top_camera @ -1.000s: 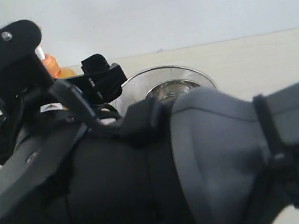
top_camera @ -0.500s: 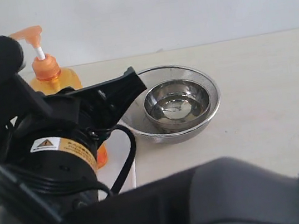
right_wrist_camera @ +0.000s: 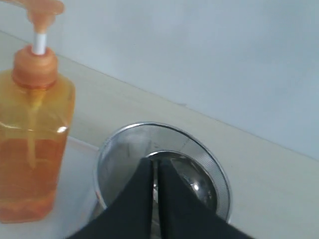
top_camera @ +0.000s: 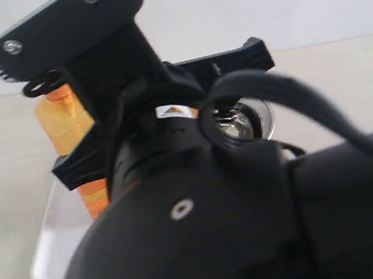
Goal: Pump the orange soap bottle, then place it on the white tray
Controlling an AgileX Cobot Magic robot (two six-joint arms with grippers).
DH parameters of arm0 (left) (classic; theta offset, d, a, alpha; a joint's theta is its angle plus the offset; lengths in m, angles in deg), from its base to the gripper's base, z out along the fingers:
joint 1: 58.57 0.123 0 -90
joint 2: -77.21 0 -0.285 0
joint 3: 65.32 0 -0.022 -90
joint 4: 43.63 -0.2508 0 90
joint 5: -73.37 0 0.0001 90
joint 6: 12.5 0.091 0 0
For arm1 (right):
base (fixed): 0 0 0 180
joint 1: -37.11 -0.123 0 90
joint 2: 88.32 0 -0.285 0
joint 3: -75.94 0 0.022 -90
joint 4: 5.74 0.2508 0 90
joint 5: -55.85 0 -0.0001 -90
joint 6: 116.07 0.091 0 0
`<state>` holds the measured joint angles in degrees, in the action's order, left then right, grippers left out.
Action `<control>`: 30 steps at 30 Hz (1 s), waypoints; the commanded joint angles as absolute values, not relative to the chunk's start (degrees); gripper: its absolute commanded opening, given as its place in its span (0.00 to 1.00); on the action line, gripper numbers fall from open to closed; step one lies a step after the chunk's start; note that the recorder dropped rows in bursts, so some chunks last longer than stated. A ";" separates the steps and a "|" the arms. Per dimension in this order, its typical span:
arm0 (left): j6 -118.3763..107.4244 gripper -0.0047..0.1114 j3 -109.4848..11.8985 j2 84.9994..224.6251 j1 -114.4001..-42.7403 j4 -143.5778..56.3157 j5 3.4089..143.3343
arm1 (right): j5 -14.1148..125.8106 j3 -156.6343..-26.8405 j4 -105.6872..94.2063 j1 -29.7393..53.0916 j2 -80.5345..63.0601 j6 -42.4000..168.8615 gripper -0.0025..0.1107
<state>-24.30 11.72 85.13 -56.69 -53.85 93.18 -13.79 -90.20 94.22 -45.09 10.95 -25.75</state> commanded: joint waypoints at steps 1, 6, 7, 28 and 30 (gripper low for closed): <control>-24.78 0.08 11.90 85.00 -56.69 -53.94 92.89 | -14.11 -86.25 94.21 -43.89 9.33 -27.29 0.02; -24.78 0.08 11.90 85.00 -56.69 -53.94 92.89 | -14.11 -84.52 94.21 -44.01 9.33 -27.02 0.02; -24.78 0.08 11.90 85.00 -56.69 -53.94 92.89 | -14.11 -84.52 94.21 -44.01 9.33 -26.74 0.02; -24.78 0.08 11.90 85.00 -56.69 -53.94 92.89 | -14.11 -84.52 93.86 -44.01 9.33 -24.54 0.02; -24.78 0.08 11.90 85.00 -56.69 -53.94 92.89 | -14.11 -84.52 92.29 -43.37 9.33 -25.27 0.02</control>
